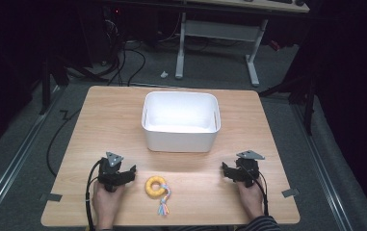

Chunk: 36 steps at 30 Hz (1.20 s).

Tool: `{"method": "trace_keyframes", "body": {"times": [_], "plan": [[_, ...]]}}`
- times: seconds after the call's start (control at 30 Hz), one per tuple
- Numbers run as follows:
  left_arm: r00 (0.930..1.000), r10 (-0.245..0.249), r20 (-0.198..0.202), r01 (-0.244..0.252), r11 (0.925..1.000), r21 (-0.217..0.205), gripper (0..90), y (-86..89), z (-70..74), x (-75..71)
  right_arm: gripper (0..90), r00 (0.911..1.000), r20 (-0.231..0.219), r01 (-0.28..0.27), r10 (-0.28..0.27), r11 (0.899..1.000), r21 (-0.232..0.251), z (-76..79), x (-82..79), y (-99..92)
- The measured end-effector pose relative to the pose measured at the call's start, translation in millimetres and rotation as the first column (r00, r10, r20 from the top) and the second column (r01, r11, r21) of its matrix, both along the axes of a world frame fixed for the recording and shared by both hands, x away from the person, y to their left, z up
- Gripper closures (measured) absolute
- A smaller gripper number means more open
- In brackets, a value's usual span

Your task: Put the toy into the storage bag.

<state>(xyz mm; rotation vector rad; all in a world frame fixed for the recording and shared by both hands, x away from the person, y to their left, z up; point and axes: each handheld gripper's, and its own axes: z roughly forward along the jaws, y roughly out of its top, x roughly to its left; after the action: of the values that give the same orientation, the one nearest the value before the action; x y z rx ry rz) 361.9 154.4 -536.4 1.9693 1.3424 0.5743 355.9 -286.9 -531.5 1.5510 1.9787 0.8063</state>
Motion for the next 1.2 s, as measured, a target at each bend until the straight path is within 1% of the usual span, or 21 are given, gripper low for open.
{"method": "trace_keyframes", "body": {"times": [0.17,0.27,0.33,0.43,0.53,0.67,0.8,0.93,1.07,1.1,1.2], "plan": [[1.0000,-0.004,-0.001,0.004,1.0000,0.001,23.7,-0.7,0.1,1.9,19.9,1.0000,0.006,-0.003,0.003,1.000,-0.007,0.0,-0.1,0.4],[1.0000,-0.009,0.001,0.009,1.0000,-0.001,23.7,-0.5,0.0,2.1,20.0,1.0000,0.001,0.001,-0.001,1.000,-0.001,0.1,-0.2,0.5],[0.9999,-0.011,0.000,0.011,0.9999,-0.002,23.7,0.0,0.0,2.6,20.2,1.0000,0.005,-0.001,0.001,1.000,-0.008,0.1,-0.4,0.8],[1.0000,0.004,-0.006,-0.004,1.0000,-0.002,20.6,1.2,-0.1,4.0,20.9,1.0000,0.005,-0.005,0.005,1.000,-0.003,0.0,-0.2,0.2],[0.9999,0.006,-0.008,-0.006,1.0000,0.003,19.1,1.9,-0.2,4.9,20.9,1.0000,0.006,-0.005,0.005,1.000,-0.004,0.0,-0.3,0.4],[0.9998,0.004,-0.021,-0.004,0.9999,0.009,17.6,1.7,0.9,6.0,20.9,1.0000,0.006,-0.004,0.004,1.000,-0.005,0.0,-0.4,0.4],[0.9994,-0.008,-0.033,0.008,0.9998,0.018,17.6,0.6,2.4,7.7,20.9,1.0000,0.006,-0.003,0.003,1.000,-0.006,0.0,-0.6,0.7],[0.9994,-0.024,-0.026,0.024,0.9995,0.022,17.8,-1.6,5.6,6.5,20.9,1.0000,0.005,-0.003,0.003,1.000,-0.008,0.2,-0.8,0.9],[0.9988,-0.038,-0.031,0.038,0.9992,0.011,20.6,-1.4,11.9,5.3,21.2,0.9999,0.008,-0.007,0.007,1.000,-0.012,0.2,-0.7,0.7],[0.9988,-0.041,-0.027,0.041,0.9992,0.002,21.2,-0.5,13.0,4.7,21.2,1.0000,0.005,-0.004,0.004,1.000,-0.008,0.2,-0.8,0.8],[0.9980,-0.052,-0.035,0.051,0.9982,-0.032,23.3,2.6,15.5,3.7,21.8,1.0000,0.005,-0.007,0.007,1.000,-0.001,0.1,-0.6,0.5]]}}
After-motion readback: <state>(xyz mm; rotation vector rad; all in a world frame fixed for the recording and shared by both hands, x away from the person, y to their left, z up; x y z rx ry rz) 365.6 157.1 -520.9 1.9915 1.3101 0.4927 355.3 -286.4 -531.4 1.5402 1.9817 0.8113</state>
